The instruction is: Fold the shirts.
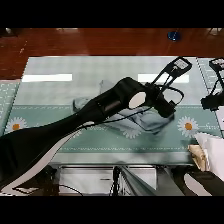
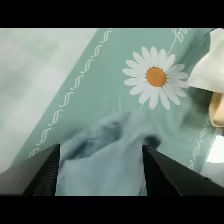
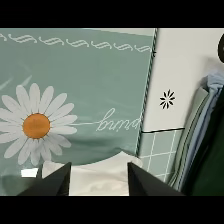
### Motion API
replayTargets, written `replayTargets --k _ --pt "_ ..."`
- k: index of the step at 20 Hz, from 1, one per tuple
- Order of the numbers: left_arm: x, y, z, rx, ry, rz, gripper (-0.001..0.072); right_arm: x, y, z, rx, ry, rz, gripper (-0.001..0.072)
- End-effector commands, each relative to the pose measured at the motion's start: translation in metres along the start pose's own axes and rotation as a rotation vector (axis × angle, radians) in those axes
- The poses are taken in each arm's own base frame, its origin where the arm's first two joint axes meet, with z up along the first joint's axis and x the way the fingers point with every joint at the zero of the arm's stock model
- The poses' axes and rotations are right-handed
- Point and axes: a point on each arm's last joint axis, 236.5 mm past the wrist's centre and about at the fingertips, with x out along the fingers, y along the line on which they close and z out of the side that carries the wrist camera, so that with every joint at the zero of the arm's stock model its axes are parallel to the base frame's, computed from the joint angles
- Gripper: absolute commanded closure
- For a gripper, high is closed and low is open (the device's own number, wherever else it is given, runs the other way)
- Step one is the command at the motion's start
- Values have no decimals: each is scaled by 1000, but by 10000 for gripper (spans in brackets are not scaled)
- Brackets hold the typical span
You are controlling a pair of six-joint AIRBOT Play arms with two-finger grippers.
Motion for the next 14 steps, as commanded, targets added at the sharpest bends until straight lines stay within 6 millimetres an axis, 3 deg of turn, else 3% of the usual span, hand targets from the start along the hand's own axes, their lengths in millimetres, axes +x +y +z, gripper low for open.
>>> replayTargets --k 1,2,3,4,6,7,8,10,14 --pt "-36 69 -7 39 101 157 97 0 -1 4 2 -16 -5 288" --pt "-70 114 -12 44 157 270 98 0 0 6 2 -24 -2 258" --pt "-108 157 -22 8 210 384 98 0 2 7 4 -30 9 136" --pt "-150 200 -39 -71 268 488 98 0 5 9 5 -38 21 105" --pt "-220 257 -87 -269 390 582 100 0 7 14 7 -58 30 105" --pt "-244 275 -112 -364 436 590 100 -1 7 15 8 -66 29 105" --pt "-259 287 -136 -456 462 558 101 -1 7 16 8 -69 29 105" --pt "-268 294 -178 -614 459 422 100 -1 9 16 11 -69 39 105" --pt "-269 285 -254 -880 386 160 100 -1 15 16 16 -70 64 106"
